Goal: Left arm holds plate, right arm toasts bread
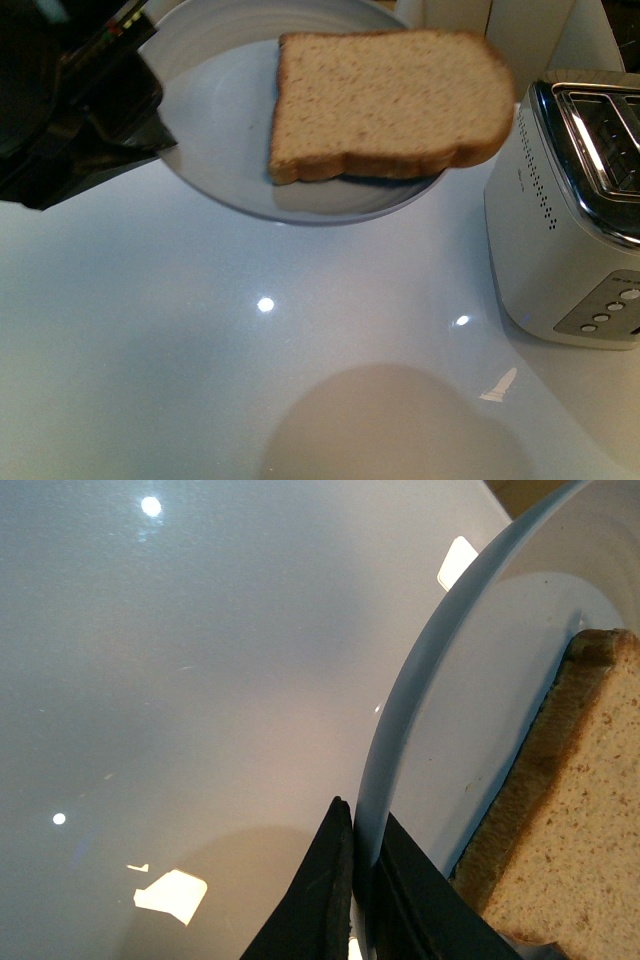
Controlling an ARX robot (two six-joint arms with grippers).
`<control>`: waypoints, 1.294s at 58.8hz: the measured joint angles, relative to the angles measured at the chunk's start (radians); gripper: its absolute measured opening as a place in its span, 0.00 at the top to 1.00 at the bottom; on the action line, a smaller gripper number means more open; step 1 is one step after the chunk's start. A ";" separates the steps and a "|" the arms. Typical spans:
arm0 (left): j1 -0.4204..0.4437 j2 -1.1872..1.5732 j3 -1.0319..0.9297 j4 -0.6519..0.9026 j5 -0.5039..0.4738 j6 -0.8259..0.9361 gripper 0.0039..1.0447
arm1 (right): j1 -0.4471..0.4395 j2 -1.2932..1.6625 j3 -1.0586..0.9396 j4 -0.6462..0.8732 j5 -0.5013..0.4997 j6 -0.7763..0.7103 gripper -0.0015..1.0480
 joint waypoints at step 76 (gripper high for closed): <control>-0.139 0.013 0.098 -0.033 0.000 -0.104 0.97 | -0.280 0.428 0.230 -0.205 -0.342 0.141 0.09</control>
